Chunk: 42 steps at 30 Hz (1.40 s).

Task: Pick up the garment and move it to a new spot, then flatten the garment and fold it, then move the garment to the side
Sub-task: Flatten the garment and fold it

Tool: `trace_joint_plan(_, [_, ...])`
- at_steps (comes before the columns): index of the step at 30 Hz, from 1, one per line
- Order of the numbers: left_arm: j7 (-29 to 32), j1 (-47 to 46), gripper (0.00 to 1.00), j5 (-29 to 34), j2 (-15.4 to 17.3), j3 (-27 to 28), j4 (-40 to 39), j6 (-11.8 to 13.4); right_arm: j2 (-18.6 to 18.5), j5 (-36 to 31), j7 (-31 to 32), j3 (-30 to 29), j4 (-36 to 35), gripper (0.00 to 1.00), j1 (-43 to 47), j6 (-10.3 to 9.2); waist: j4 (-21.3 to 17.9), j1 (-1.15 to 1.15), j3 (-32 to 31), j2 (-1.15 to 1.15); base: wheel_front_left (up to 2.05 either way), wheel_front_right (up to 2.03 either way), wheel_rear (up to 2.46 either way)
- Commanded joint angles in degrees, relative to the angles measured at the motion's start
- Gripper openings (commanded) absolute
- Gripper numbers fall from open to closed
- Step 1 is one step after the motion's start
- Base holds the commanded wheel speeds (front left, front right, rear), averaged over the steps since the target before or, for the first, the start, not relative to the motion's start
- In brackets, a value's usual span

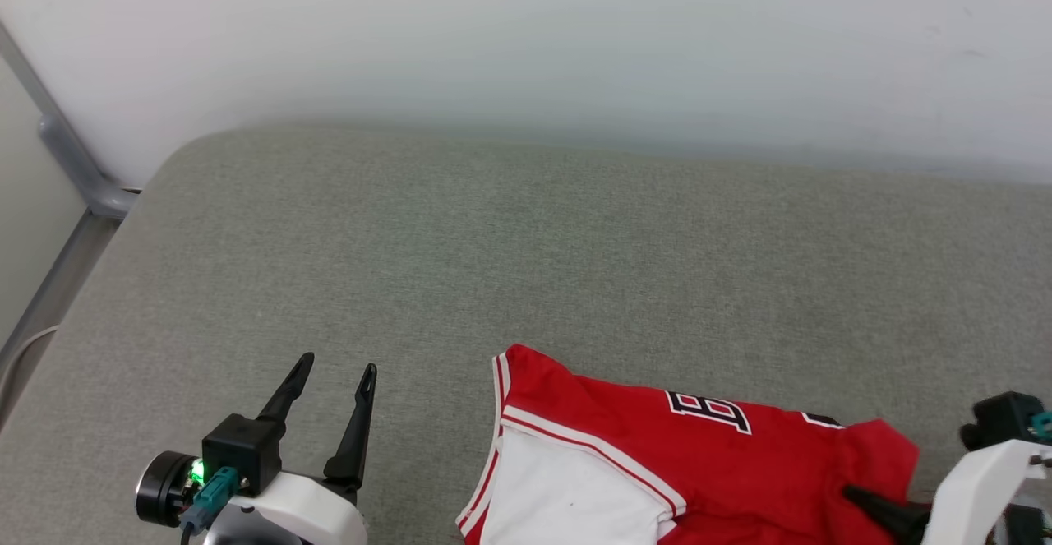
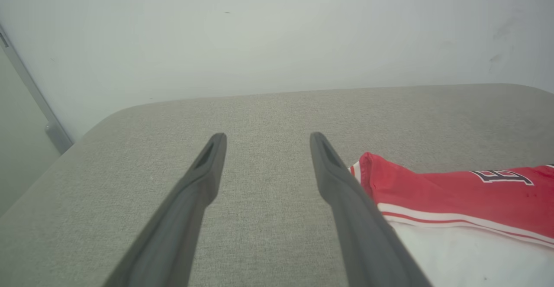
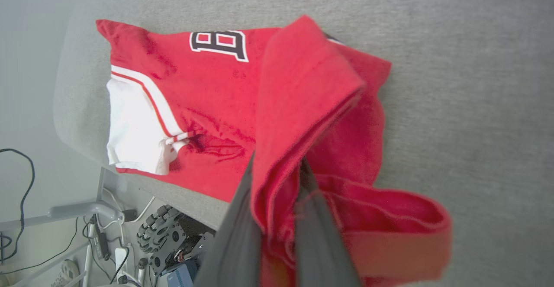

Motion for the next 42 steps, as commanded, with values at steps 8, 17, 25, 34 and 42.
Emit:
trace_joint_plan(8, [-0.13, 2.44, 1.0, 1.0, -0.99, 0.87, 0.1, -0.61, 8.53, 1.63, 7.79, 5.07, -10.04, 0.0, 1.3, -0.05, 2.82, 0.0, -1.65, 0.0, 0.0, 0.0, 0.0])
trace_joint_plan(17, [-0.13, 2.09, 1.0, 1.56, -1.38, 1.31, 0.28, -1.22, 14.06, 2.99, 6.01, 10.73, -9.0, 0.0, -3.25, -0.05, 5.33, 0.0, -1.35, 0.0, 0.0, 0.0, 0.0])
trace_joint_plan(25, [-0.13, 1.36, 1.0, 1.69, -1.35, 1.57, 0.73, -1.57, 14.22, 6.93, -3.16, 18.82, 0.52, 0.0, -8.3, -0.04, 7.43, 0.0, -0.34, 0.0, 0.0, 0.0, 0.0])
trace_joint_plan(34, [-0.13, 0.8, 1.0, 1.99, -2.38, 1.41, 1.08, -1.84, 14.22, 3.87, -13.7, 23.65, 14.3, 0.0, -15.08, -0.04, 9.09, 0.0, 0.9, 0.0, 0.0, 0.0, 0.0])
trace_joint_plan(42, [-0.13, 0.95, 1.0, 2.35, -2.83, 1.74, 1.64, -1.99, 14.21, 6.98, -19.45, 28.4, 20.7, 1.0, -18.44, -0.04, 9.37, 0.0, 1.23, 0.0, 0.0, 0.0, 0.0])
